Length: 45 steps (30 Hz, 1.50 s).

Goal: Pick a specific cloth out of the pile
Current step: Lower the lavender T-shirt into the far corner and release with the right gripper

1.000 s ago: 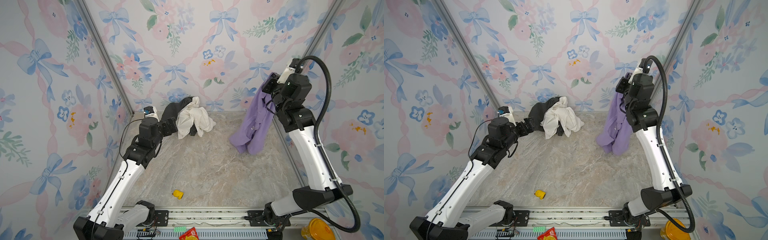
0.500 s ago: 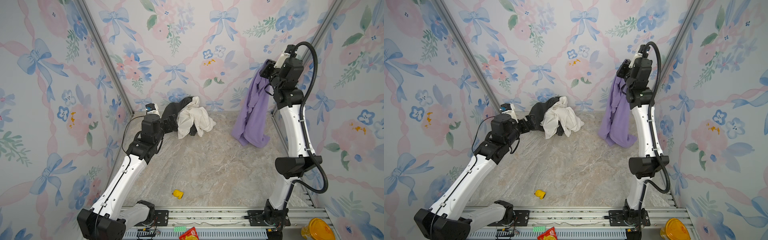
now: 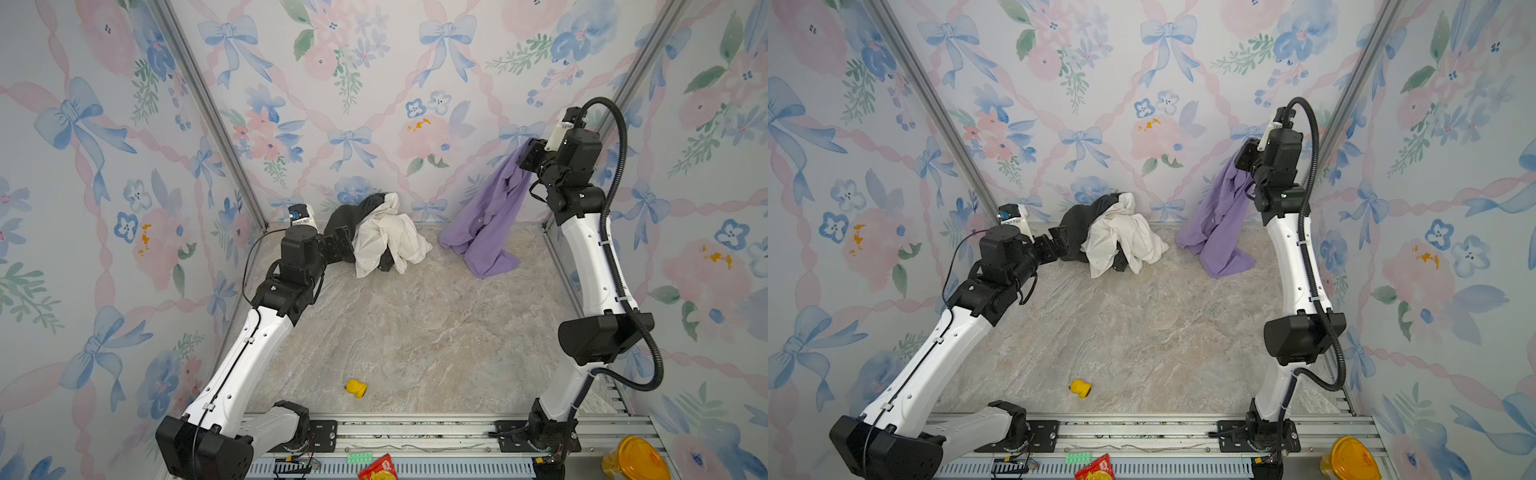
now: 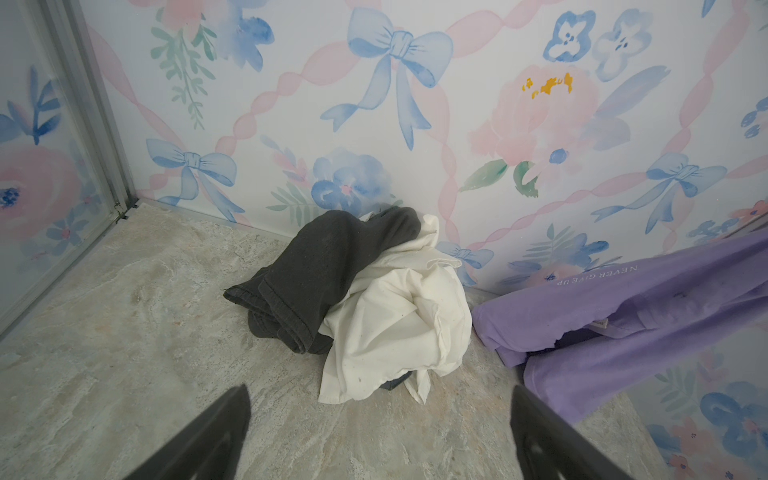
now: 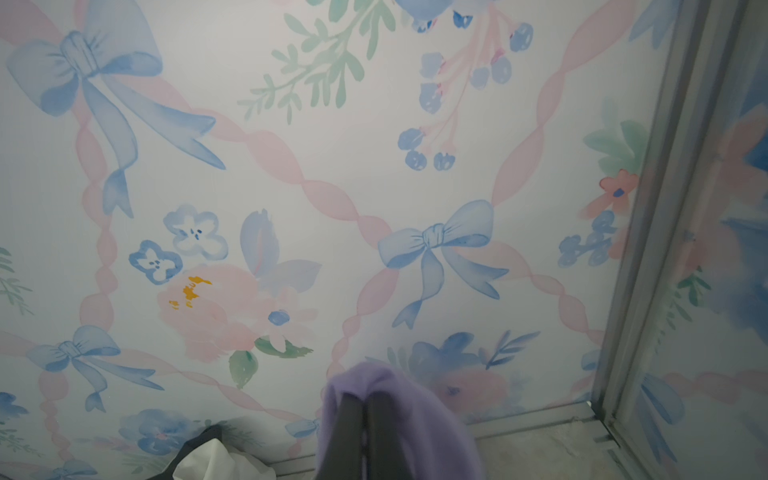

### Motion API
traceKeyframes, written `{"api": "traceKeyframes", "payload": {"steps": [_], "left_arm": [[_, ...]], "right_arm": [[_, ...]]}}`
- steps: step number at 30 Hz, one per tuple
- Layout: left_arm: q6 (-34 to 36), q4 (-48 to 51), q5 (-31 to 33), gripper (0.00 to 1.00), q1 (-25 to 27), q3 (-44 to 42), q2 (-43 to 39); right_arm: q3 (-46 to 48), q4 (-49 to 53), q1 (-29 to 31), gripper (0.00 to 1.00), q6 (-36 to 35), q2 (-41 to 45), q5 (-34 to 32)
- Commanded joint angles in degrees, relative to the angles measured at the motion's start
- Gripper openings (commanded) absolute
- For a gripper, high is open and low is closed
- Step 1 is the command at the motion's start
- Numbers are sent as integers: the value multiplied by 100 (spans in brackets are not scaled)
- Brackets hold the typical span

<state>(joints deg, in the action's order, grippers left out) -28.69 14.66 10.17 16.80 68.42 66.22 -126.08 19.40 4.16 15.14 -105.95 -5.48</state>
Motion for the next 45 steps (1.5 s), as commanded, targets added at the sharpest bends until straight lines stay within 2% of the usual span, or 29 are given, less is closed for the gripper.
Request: {"api": "traceKeyframes", "payload": {"steps": [1, 9, 19, 28, 36, 45], "left_arm": [[66, -77, -55, 98, -28, 110, 39], [-14, -77, -178, 98, -36, -20, -16], [-115, -86, -268, 98, -40, -40, 60], [-157, -86, -249, 98, -31, -192, -24], [-255, -84, -235, 98, -40, -337, -116], [-253, -90, -205, 98, -44, -355, -127]], "right_arm": [[705, -315, -37, 0, -299, 728, -339], [3053, -678, -212, 0, -224, 2024, -722], [4783, -320, -250, 0, 481, 2909, -823], [5719, 313, -249, 0, 968, 3349, -1034], [6185, 706, -250, 0, 1270, 3563, -1173], [6704, 1353, -249, 4, 1808, 3854, -1855]]}}
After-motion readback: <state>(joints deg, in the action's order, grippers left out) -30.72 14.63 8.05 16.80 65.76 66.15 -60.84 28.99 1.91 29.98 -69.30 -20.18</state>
